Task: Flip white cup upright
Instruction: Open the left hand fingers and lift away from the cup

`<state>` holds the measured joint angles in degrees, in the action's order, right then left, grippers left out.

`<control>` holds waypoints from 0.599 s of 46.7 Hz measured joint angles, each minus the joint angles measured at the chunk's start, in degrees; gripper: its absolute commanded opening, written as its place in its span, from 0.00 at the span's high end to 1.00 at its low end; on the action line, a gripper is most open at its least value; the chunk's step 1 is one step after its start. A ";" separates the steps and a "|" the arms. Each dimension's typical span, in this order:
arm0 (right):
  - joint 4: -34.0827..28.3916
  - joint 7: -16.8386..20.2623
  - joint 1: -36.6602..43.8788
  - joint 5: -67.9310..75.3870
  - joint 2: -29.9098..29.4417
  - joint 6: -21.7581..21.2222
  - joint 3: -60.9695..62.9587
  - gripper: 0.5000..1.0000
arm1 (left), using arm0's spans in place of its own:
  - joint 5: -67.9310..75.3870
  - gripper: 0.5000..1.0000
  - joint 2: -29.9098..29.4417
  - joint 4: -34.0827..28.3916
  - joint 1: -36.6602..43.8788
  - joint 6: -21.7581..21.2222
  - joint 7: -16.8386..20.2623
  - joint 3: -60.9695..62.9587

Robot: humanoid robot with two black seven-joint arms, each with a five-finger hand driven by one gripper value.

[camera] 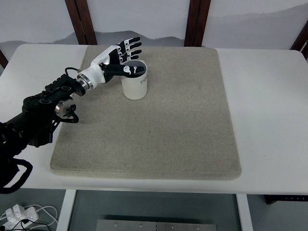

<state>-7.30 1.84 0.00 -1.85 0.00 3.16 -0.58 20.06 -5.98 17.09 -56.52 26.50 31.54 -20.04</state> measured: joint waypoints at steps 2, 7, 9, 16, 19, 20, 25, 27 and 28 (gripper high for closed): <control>0.00 0.01 0.00 0.00 0.00 0.00 -0.01 0.10 | -0.13 0.01 0.00 0.07 0.00 0.02 0.15 0.00; 0.02 0.00 0.00 0.00 0.00 0.00 0.00 0.10 | -0.28 0.01 -0.15 0.30 0.00 0.42 0.36 -0.17; 0.02 0.01 0.00 0.00 0.00 0.00 0.00 0.10 | -0.32 0.01 -0.16 0.41 -0.02 0.52 0.36 -0.44; 0.02 0.01 0.00 0.00 0.00 0.00 -0.01 0.10 | -0.47 0.01 -0.34 0.67 -0.77 1.51 0.36 -0.97; 0.01 0.00 0.00 0.00 0.00 0.00 -0.01 0.10 | -0.70 0.01 -0.50 0.68 -1.25 2.23 0.36 -1.24; 0.02 0.00 0.00 0.00 0.00 0.00 0.00 0.10 | -0.80 0.01 -0.57 0.68 -1.49 2.48 0.36 -1.45; 0.01 0.00 0.00 0.00 0.00 0.00 -0.01 0.10 | -1.39 0.01 -1.25 0.67 -2.56 3.73 0.37 -3.64; 0.01 0.01 0.00 0.00 0.00 0.00 -0.02 0.10 | -1.44 0.01 -1.31 0.67 -2.72 4.14 0.37 -4.47; 0.00 0.00 0.00 0.00 0.00 0.00 -0.02 0.10 | -1.48 0.01 -1.31 0.68 -2.75 4.22 0.37 -4.84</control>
<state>-7.29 1.85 0.00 -1.85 0.00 3.16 -0.60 18.59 -7.29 17.77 -59.27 30.72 31.91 -24.89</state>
